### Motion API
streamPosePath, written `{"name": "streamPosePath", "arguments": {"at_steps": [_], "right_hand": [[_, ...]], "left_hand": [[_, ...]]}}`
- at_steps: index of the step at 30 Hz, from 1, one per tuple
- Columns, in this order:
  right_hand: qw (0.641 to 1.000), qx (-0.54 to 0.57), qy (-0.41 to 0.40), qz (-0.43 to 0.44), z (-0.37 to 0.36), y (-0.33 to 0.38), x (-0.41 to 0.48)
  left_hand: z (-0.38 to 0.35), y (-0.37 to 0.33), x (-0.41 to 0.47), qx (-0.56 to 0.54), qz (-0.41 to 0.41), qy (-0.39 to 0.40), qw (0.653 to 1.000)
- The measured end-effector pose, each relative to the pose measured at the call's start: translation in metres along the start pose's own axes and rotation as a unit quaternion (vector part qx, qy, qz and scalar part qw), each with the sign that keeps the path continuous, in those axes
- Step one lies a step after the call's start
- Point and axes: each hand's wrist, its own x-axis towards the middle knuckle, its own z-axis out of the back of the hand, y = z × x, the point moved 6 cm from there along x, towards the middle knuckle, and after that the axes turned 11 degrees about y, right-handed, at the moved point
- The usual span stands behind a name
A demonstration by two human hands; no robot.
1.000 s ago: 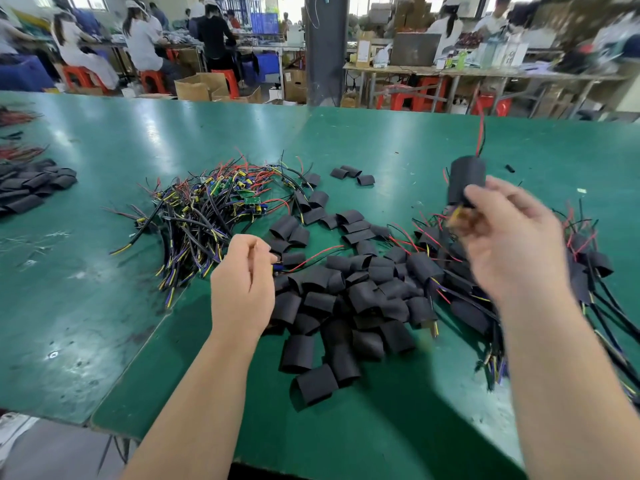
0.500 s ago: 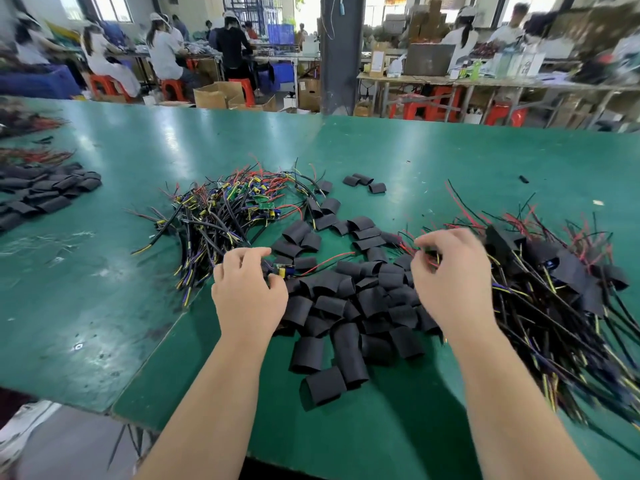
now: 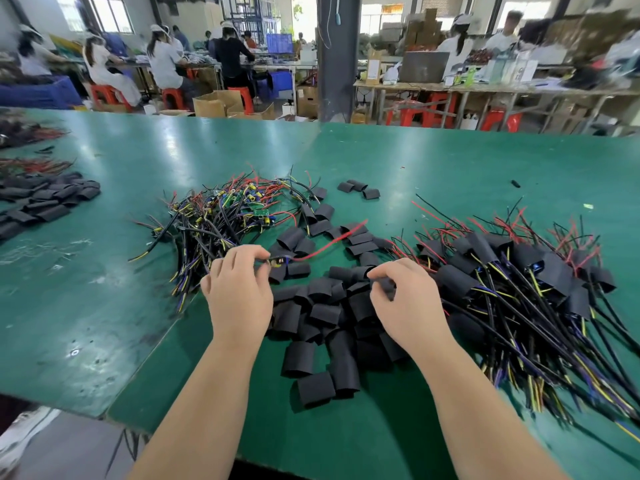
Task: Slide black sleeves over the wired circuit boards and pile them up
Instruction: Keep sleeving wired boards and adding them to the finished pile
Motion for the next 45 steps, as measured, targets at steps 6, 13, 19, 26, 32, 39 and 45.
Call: {"name": "streamPosePath", "arguments": {"at_steps": [6, 13, 19, 26, 32, 39, 45], "right_hand": [[0.975, 0.221, 0.011, 0.010, -0.005, 0.007, 0.000], [0.884, 0.447, 0.123, 0.058, -0.026, 0.021, 0.001], [0.913, 0.382, 0.122, 0.078, -0.026, 0.025, 0.002], [0.909, 0.410, 0.065, 0.028, -0.026, 0.019, 0.006], [0.818, 0.572, 0.040, -0.047, -0.026, 0.010, 0.008], [0.798, 0.594, 0.096, 0.009, -0.027, 0.024, 0.006], [0.819, 0.558, 0.126, 0.039, -0.027, 0.029, 0.005]], "left_hand": [[0.011, -0.036, -0.015, -0.040, -0.196, -0.068, 0.977], [0.002, -0.051, -0.019, -0.028, -0.257, -0.027, 0.966], [-0.014, -0.050, -0.020, -0.087, -0.247, 0.110, 0.959], [-0.016, -0.054, -0.024, -0.122, -0.263, 0.142, 0.946], [-0.012, -0.069, -0.028, -0.088, -0.309, 0.112, 0.940], [0.003, -0.068, -0.029, -0.103, -0.315, 0.000, 0.944], [0.010, -0.061, -0.025, -0.057, -0.307, -0.057, 0.948]]}}
